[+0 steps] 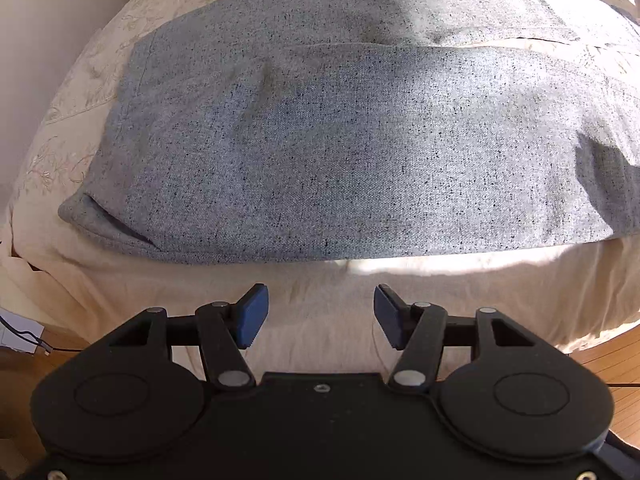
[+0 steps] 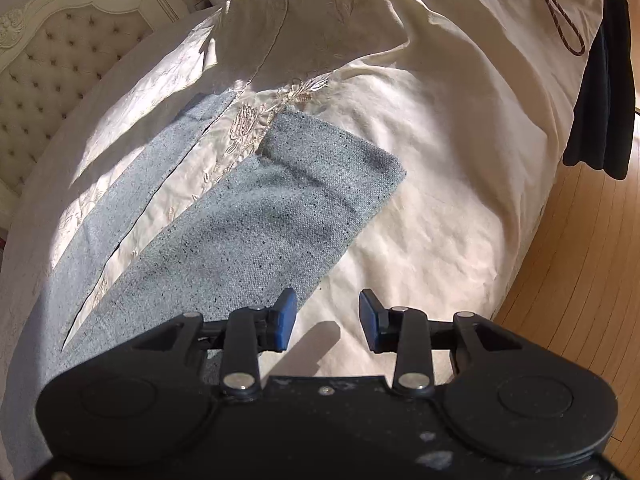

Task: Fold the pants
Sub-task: 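Grasp the trouser cuff with the right tool and lift it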

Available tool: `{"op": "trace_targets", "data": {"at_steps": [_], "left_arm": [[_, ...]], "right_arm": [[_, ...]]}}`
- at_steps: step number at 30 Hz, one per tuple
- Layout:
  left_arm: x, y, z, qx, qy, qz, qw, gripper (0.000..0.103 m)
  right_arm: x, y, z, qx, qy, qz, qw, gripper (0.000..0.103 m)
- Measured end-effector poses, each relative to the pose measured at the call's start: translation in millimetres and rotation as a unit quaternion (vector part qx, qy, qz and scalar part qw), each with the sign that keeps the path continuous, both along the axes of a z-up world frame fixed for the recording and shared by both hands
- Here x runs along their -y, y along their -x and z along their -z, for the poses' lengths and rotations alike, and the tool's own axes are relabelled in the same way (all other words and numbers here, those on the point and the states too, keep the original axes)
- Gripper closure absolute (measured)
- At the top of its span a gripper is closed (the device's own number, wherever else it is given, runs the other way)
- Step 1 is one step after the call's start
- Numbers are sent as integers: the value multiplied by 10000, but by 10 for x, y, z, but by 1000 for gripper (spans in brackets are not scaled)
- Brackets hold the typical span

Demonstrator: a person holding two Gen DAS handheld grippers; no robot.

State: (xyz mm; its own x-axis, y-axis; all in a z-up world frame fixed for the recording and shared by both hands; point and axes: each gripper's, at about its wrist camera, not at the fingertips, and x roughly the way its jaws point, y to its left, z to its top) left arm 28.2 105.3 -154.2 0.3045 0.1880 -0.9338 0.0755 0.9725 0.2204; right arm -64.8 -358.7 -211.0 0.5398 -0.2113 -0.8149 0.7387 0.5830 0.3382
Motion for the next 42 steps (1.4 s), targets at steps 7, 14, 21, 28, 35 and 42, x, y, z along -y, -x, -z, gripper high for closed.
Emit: {"op": "trace_targets", "data": {"at_steps": [7, 14, 21, 28, 35, 42], "left_arm": [[42, -103, 13, -51, -6, -99, 9999, 41], [-40, -187, 38, -97, 117, -558, 9983, 41], [-340, -147, 33, 101, 411, -1295, 9907, 41], [-664, -124, 50, 414, 791, -1899, 9777, 41], [-852, -286, 214, 374, 1089, -2224, 9681, 41], [-998, -283, 145, 727, 1631, -2664, 9472, 41]], "right_arm": [[302, -190, 167, 18, -331, 489, 9983, 65], [543, -347, 247, 126, -1143, 657, 9912, 66], [507, -571, -323, -104, -552, -183, 9983, 99], [484, -696, -744, -8, -313, -494, 9983, 99], [471, -810, -838, -75, -200, -747, 9970, 99], [459, -867, -912, -117, -139, -817, 9965, 99]]}}
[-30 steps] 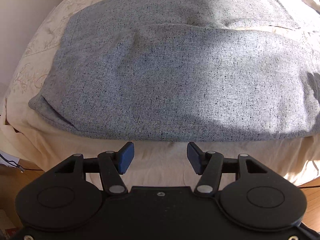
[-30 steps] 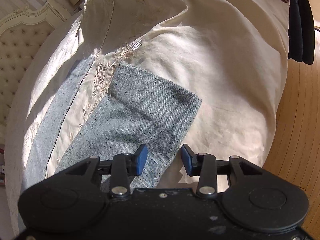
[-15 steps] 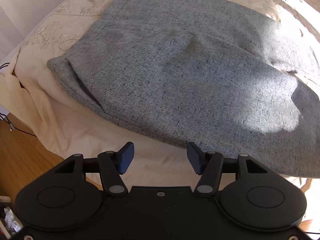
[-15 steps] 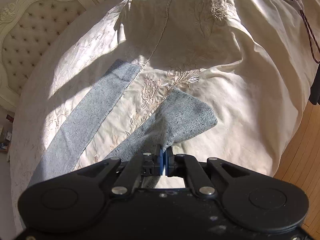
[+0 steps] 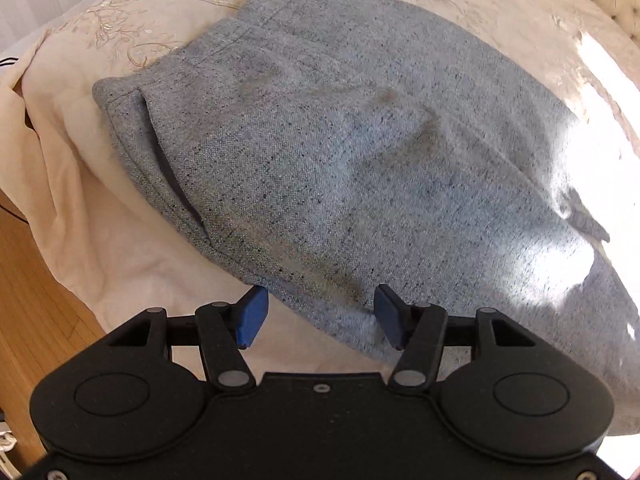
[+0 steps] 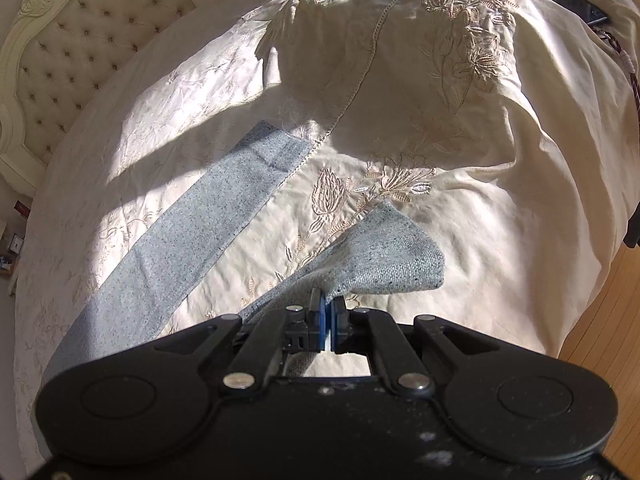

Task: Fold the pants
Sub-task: 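Grasp the trouser cuff with the right tool and lift it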

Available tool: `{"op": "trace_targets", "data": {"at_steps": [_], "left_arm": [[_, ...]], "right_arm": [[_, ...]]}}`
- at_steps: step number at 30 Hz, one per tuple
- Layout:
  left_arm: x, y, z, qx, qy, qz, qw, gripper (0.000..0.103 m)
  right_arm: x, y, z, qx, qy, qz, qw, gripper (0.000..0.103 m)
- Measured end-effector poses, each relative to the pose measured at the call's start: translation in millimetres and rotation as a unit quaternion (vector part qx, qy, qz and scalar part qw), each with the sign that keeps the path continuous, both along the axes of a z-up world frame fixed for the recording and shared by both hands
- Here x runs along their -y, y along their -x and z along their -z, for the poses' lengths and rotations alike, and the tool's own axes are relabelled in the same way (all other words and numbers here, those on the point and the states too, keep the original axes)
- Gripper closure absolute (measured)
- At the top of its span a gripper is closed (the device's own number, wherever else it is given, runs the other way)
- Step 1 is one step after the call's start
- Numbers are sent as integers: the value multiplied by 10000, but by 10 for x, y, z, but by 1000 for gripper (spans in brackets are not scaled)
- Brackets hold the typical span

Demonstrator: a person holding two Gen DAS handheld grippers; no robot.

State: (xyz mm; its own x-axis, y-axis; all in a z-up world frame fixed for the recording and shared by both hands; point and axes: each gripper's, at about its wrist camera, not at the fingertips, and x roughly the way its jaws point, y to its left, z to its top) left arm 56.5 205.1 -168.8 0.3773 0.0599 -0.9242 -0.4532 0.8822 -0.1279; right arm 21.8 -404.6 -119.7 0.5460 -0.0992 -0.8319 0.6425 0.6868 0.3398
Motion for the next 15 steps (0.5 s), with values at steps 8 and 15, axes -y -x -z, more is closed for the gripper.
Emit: {"op": "trace_targets", "data": {"at_steps": [8, 15], "left_arm": [[-99, -69, 220, -307, -120, -158, 9993, 39], [-297, -108, 296, -359, 377, -681, 9963, 38]], "right_arm": [[-60, -28, -3, -71, 90, 3, 9999, 99], [-71, -42, -8, -149, 122, 17, 9998, 99]]}}
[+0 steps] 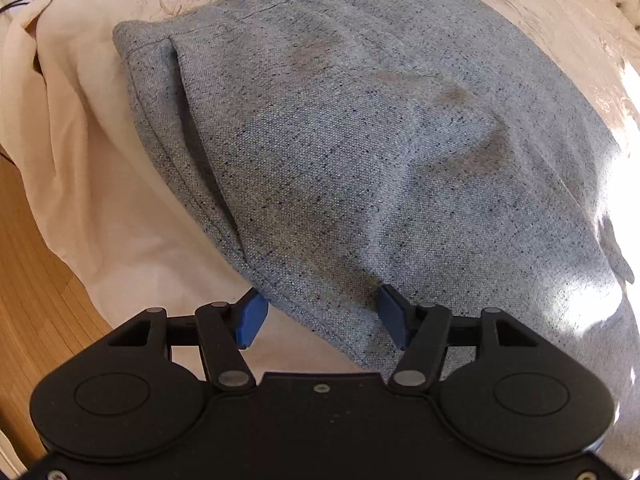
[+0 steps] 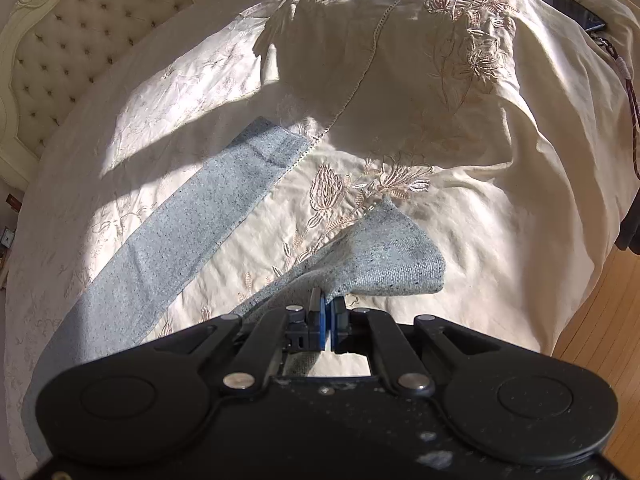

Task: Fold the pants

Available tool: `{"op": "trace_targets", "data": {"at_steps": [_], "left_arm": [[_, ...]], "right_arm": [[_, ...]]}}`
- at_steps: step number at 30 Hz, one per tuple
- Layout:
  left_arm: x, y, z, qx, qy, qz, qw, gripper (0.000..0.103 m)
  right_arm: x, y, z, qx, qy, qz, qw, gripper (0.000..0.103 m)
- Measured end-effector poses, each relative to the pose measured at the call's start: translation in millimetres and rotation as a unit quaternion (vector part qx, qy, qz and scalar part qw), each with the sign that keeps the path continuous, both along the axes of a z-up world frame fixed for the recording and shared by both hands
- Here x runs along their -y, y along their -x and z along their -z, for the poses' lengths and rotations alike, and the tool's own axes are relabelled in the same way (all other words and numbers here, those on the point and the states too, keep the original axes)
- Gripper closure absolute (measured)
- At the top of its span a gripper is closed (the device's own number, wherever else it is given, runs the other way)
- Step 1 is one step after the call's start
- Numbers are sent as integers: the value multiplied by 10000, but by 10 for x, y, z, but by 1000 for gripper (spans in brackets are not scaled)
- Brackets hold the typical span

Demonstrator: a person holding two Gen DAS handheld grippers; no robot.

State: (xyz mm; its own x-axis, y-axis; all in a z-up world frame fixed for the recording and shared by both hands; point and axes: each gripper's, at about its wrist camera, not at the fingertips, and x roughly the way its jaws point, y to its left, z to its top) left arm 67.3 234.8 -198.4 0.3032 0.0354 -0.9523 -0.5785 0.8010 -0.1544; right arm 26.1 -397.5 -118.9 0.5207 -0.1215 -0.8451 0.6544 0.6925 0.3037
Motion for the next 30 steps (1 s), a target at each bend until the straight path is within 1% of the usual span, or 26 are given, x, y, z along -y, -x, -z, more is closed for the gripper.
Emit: {"op": "trace_targets", "data": {"at_steps": [1, 2, 3, 4, 5, 6, 9, 11, 15, 18, 20, 23, 27, 30], "left_arm": [[-24, 7, 4, 18, 52, -68, 10000, 39], [-59, 9, 10, 39, 150, -150, 9998, 42], [-86, 11, 7, 100, 274, -180, 9994, 54], [-111, 15, -21, 169, 329, -219, 9991, 61], [-128, 28, -71, 188, 242, -303, 9991, 77], [-139, 24, -126, 226, 223, -344, 9989, 85], [-148, 2, -442, 545, 182, -400, 9975, 87], [-127, -17, -695, 753, 29, -318, 9967, 87], [-50, -65, -1193, 1010, -288, -197, 9943, 87], [13, -75, -1475, 1065, -471, -202, 9930, 87], [24, -97, -1574, 1024, -541, -259, 9929, 87], [72, -310, -1570, 938, -632, -343, 9930, 87], [169, -690, -1533, 810, -897, -240, 9924, 87], [245, -1035, -1468, 838, -1045, -186, 9908, 87]], "right_arm": [[5, -4, 2, -9, -22, 30, 10000, 99], [14, -5, 6, -11, -48, 62, 10000, 99], [21, -10, 10, -18, -69, 86, 9999, 99], [26, -17, 14, -32, -82, 92, 9999, 99], [29, -29, 16, -52, -87, 85, 9999, 99], [33, -53, 11, -72, -84, 67, 9999, 99], [50, -105, -55, -18, -106, 41, 9999, 99], [60, -143, -134, 54, -111, 27, 9999, 99], [63, -194, -435, 315, -76, 19, 9995, 99], [68, -144, -708, 477, -118, 145, 9987, 99], [55, -104, -862, 538, -77, 177, 9984, 99], [56, -107, -956, 450, -19, 229, 9987, 99], [129, -340, -814, 285, -205, 246, 9991, 99], [183, -732, -592, 167, -327, 179, 9992, 99]]}}
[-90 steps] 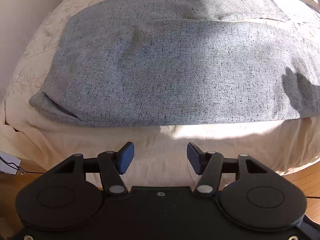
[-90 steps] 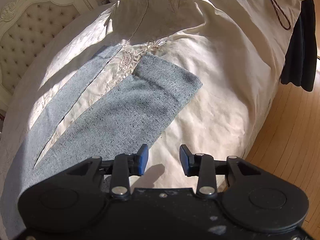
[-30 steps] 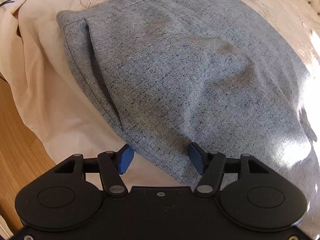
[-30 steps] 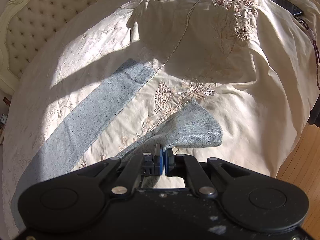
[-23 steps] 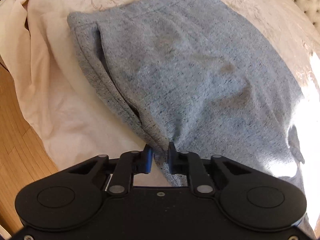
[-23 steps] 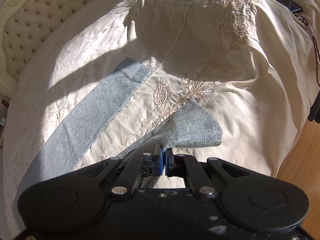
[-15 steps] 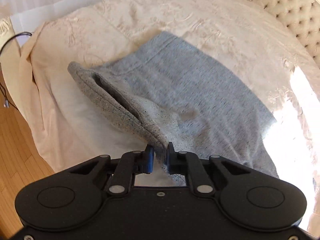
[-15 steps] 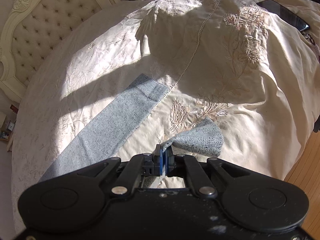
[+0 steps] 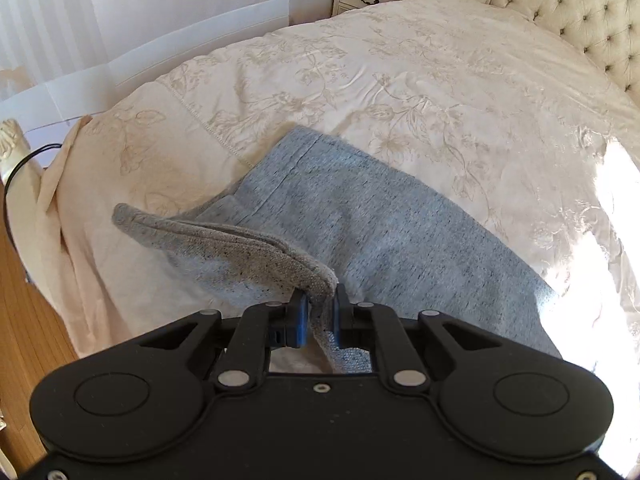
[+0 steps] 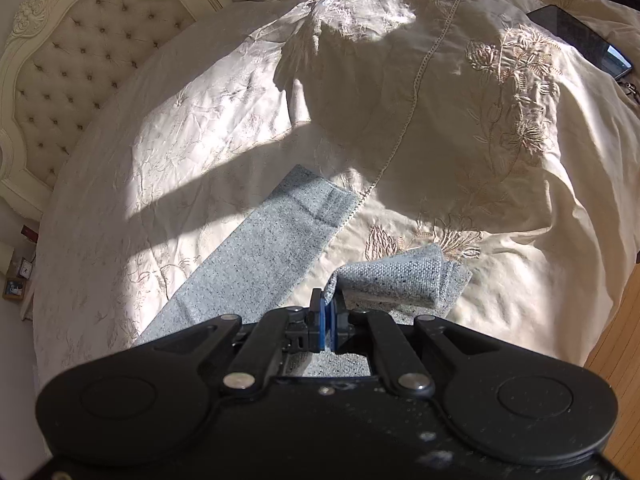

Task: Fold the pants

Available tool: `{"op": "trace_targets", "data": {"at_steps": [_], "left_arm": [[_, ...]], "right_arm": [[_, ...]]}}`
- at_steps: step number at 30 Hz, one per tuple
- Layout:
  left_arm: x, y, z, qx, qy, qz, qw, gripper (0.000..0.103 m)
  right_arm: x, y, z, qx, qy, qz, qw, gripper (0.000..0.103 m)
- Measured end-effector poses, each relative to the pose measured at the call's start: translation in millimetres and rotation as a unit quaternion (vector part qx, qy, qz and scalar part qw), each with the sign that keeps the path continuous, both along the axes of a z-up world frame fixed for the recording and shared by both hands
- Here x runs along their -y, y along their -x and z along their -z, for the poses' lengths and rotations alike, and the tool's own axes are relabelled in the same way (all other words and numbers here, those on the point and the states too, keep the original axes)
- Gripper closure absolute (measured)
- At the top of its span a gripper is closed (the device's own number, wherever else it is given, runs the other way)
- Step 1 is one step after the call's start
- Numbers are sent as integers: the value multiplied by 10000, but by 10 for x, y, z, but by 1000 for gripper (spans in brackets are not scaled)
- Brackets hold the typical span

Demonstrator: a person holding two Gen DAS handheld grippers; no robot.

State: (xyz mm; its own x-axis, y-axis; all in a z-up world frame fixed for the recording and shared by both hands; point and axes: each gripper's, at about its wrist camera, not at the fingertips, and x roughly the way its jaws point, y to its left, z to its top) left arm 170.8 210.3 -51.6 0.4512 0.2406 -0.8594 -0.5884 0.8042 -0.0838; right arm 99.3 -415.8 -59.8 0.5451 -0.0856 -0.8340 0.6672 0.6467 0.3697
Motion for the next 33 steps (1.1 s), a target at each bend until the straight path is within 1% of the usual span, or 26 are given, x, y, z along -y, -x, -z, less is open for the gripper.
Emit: {"op": "trace_targets", "data": {"at_steps": [5, 8, 9, 11, 14, 19, 23, 30, 31, 32, 33], "left_arm": [[97, -704, 173, -149, -226, 190, 9995, 87], [123, -1118, 351, -399, -274, 344, 9982, 87], [136, -1234, 410, -505, -303, 397, 9975, 87], [157, -1430, 532, -696, -344, 467, 9959, 87], [166, -1608, 662, -872, -321, 462, 9946, 87], [172, -1857, 780, -1051, -315, 571, 9923, 87], [198, -2070, 891, -1144, -336, 749, 9900, 86], [246, -2306, 1134, -1362, -379, 781, 9869, 86], [248, -2320, 1167, -1390, -395, 795, 9863, 86], [250, -2329, 1197, -1415, -408, 812, 9858, 86], [257, -2331, 1218, -1428, -425, 827, 9854, 86]], "right_arm": [[88, -671, 268, 38, -89, -12, 10000, 99], [109, -1044, 417, 75, -68, 6, 9999, 99], [114, -1205, 486, 58, -20, 22, 10000, 99], [120, -1397, 588, 29, -23, 70, 10000, 99], [112, -1697, 728, -50, 1, 121, 9999, 99], [78, -2113, 898, -167, 92, 178, 9997, 99], [68, -2343, 1019, -325, 197, 174, 9991, 99], [92, -2628, 1235, -576, 307, 190, 9977, 99], [95, -2655, 1265, -600, 321, 195, 9975, 98], [100, -2677, 1295, -606, 308, 176, 9975, 92], [108, -2704, 1324, -569, 266, 108, 9980, 91]]}}
